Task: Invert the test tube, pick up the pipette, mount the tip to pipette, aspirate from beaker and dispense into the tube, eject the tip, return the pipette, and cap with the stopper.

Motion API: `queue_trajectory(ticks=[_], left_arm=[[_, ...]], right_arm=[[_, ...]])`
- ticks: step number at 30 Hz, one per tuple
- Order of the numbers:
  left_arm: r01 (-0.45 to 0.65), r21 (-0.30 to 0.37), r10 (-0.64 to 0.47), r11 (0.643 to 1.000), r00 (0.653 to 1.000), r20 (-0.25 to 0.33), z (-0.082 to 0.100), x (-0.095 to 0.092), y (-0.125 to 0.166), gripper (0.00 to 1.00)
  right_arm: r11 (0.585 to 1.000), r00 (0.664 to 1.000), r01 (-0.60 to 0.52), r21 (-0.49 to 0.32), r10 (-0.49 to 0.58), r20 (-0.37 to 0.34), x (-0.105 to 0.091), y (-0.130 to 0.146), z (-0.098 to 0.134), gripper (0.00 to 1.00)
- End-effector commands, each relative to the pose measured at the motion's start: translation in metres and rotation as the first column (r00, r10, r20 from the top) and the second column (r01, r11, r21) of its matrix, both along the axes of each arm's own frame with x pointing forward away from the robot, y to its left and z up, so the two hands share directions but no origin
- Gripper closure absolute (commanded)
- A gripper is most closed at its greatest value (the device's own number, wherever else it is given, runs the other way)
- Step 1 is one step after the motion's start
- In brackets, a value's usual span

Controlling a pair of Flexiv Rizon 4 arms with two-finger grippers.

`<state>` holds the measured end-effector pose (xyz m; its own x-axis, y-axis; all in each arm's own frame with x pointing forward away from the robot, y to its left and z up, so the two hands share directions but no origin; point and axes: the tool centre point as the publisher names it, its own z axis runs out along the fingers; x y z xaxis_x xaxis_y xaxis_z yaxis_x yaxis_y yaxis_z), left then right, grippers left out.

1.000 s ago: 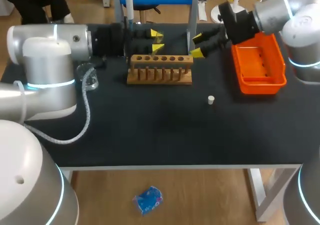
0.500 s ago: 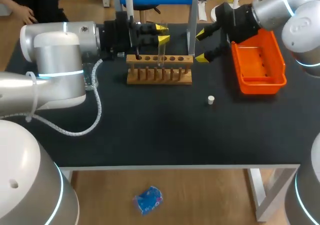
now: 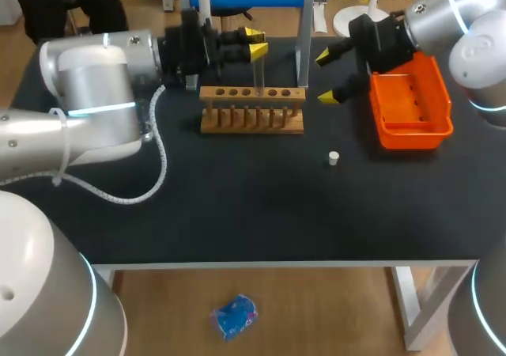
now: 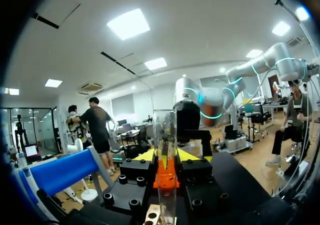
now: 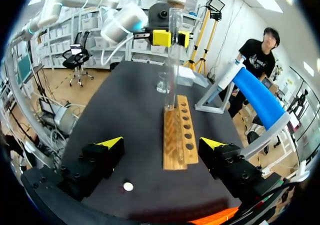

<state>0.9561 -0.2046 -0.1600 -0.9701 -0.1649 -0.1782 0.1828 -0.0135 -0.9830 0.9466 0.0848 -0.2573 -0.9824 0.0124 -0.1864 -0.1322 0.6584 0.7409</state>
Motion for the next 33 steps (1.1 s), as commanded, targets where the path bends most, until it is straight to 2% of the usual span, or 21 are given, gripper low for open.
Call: queue_trajectory(ticks=[1,5,12,23,33], left_arm=[[0.04,0.003,-0.04,0.999,0.999,-0.009,-0.005,0.018,-0.006,1.0],[0.049,0.004,-0.049,0.999,0.998,-0.027,-0.01,0.023,-0.006,1.0],[0.052,-0.001,-0.052,0.999,0.997,-0.052,-0.017,0.034,-0.004,1.0],[0.049,0.002,-0.049,0.999,0.997,-0.066,-0.024,0.057,0.0,1.0],[0.047,0.006,-0.047,0.999,0.995,-0.088,-0.038,0.069,0.001,1.0]], right_arm=[[1.0,1.0,-0.005,0.002,0.005,0.024,0.012,0.002,-0.014,0.0],[1.0,0.998,-0.005,-0.003,0.005,0.055,0.019,0.001,-0.026,0.0],[1.0,0.998,0.004,0.006,-0.005,0.066,0.032,-0.003,-0.041,0.0],[1.0,0.997,0.012,0.011,-0.013,0.071,0.034,-0.003,-0.041,0.0],[1.0,0.997,0.012,0.011,-0.013,0.071,0.034,-0.003,-0.041,0.0]])
